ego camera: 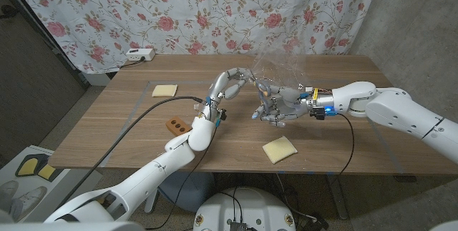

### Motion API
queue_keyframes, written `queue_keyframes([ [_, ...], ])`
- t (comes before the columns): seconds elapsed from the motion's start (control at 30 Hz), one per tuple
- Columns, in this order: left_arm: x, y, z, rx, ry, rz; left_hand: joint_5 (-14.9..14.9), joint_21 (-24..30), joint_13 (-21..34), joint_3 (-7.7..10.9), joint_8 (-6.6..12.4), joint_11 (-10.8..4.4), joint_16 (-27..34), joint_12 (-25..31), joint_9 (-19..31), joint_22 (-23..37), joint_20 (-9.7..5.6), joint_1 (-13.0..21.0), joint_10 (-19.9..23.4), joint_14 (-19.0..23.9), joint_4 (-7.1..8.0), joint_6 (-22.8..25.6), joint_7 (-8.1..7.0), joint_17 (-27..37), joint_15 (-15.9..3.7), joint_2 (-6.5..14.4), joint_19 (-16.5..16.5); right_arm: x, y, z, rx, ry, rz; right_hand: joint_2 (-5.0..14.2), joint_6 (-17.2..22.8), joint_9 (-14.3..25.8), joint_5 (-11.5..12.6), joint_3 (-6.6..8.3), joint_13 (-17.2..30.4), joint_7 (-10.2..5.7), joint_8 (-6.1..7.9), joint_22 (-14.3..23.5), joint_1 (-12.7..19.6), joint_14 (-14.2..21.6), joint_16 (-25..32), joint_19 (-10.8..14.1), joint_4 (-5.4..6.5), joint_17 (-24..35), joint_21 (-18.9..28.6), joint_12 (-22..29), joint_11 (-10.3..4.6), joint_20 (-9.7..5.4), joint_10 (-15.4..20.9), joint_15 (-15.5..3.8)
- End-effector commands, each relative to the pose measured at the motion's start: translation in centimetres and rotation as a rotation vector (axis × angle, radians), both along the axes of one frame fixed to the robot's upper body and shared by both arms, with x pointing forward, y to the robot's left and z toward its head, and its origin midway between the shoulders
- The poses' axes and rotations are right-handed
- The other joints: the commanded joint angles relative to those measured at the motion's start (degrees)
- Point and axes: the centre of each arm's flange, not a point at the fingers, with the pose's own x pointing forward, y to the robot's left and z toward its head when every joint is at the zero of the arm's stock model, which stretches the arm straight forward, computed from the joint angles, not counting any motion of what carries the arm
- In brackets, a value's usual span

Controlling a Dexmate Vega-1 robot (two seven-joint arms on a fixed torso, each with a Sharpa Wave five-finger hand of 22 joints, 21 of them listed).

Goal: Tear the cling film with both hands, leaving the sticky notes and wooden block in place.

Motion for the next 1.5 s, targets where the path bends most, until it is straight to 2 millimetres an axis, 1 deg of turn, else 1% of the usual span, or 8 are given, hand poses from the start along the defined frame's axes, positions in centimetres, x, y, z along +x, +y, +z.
queue_keyframes([
  [0.03,0.5,0.3,0.0,-0.063,0.028,-0.025,-0.3,0.6,0.2,0.08,-0.20,-0.08,0.0,-0.3,0.0,0.0,-0.09,-0.3,0.4,0.4,0.02,0.3,0.05,0.2,-0.10,0.1,-0.2,-0.1,-0.2,-0.7,0.006,0.024,-0.004,0.61,-6.3,0.0,0.3,-0.62,-0.1,6.79,0.51,0.2,0.4,-1.6,0.6,0.4,-0.24,0.2,-0.4,0.3,-9.62,-3.66,14.2,-3.50],
  [0.5,0.3,0.7,0.4,-0.073,0.009,-0.018,-0.3,1.0,0.3,0.09,-0.41,-0.10,-0.2,-0.5,0.0,-0.1,-0.22,-0.4,0.5,0.5,0.03,0.4,-0.16,0.4,-0.09,0.1,-0.3,-0.7,-0.7,-1.1,0.018,0.017,-0.019,0.66,-6.5,-0.5,0.6,-2.35,-1.9,6.97,0.51,0.4,0.2,-1.6,0.5,0.7,-0.54,0.2,-1.0,-0.1,-9.50,-3.67,14.2,-3.40],
  [0.7,0.2,0.8,0.3,-0.077,0.010,-0.017,-0.3,1.2,0.3,0.08,-0.49,-0.10,-0.3,-0.6,0.1,-0.2,-0.20,-0.4,0.6,0.5,0.01,0.3,-0.18,0.4,-0.10,0.1,-0.3,-0.9,-0.7,-1.3,0.022,0.031,-0.022,1.04,-6.5,-0.8,0.8,-3.36,-0.7,7.11,0.56,0.6,0.0,-1.6,0.5,0.9,-0.54,0.2,-1.3,0.8,-9.27,-3.68,13.7,-3.40],
  [0.8,0.1,0.8,0.2,-0.078,0.007,-0.017,-0.3,1.4,0.3,0.08,-0.51,-0.09,-0.3,-0.6,0.1,-0.2,-0.26,-0.4,0.6,0.5,0.02,0.4,-0.17,0.4,-0.10,0.1,-0.3,-0.9,-0.8,-1.4,0.020,0.031,-0.022,1.21,-6.6,-1.0,0.9,-3.83,-2.9,7.09,0.55,0.6,0.0,-1.6,0.5,0.9,-0.56,0.2,-1.6,-0.2,-9.12,-3.69,14.0,-3.37],
  [1.1,-0.4,0.8,0.1,-0.089,-0.002,-0.019,-0.3,1.6,0.3,0.08,-0.58,-0.11,-0.4,-0.8,0.2,-0.3,-0.37,-0.4,0.5,0.6,0.02,0.5,-0.12,0.5,-0.08,0.1,-0.5,-1.1,-1.1,-1.4,0.022,0.021,-0.026,1.48,-6.8,-1.2,1.1,-4.67,-1.7,7.26,0.54,0.8,0.1,-1.6,0.5,1.1,-0.61,0.2,-1.9,0.9,-9.21,-3.69,13.5,-3.34],
  [1.13,-0.5,0.9,0.1,-0.089,-0.002,-0.018,-0.3,1.7,0.2,0.08,-0.59,-0.10,-0.4,-0.9,0.1,-0.3,-0.33,-0.4,0.5,0.6,0.02,0.5,-0.03,0.5,-0.09,0.1,-0.5,-1.1,-1.1,-1.4,0.023,0.020,-0.028,1.53,-6.8,-1.2,1.1,-4.92,-3.7,7.29,0.57,0.9,0.1,-1.5,0.5,1.1,-0.63,0.2,-2.0,-0.1,-9.25,-3.69,13.9,-3.33],
  [1.27,-0.5,1.0,0.1,-0.088,0.000,-0.007,-0.3,1.8,0.3,0.08,-0.66,-0.09,-0.4,-0.8,0.2,-0.4,-0.38,-0.5,0.7,0.6,0.02,0.5,-0.12,0.5,-0.10,0.1,-0.5,-1.3,-1.4,-1.4,0.031,0.015,-0.029,1.55,-6.8,-1.3,1.1,-5.35,-2.5,7.36,0.59,0.7,0.0,-1.5,0.5,1.1,-0.61,0.2,-2.3,0.8,-9.02,-3.70,13.5,-3.31],
  [1.5,0.2,1.5,0.0,-0.049,0.020,0.035,-0.3,2.1,0.4,0.10,-0.76,-0.10,-0.5,-0.9,0.3,-0.4,-0.30,-0.4,0.8,0.7,-0.06,0.5,-0.06,0.6,-0.10,0.1,-0.7,-2.2,-2.2,-0.9,0.034,-0.013,-0.044,1.57,-7.2,-1.4,1.2,-6.46,-3.1,7.42,0.52,0.9,-0.4,-1.7,0.4,1.2,-0.36,0.2,-2.6,0.8,-8.89,-3.70,13.3,-3.29],
])
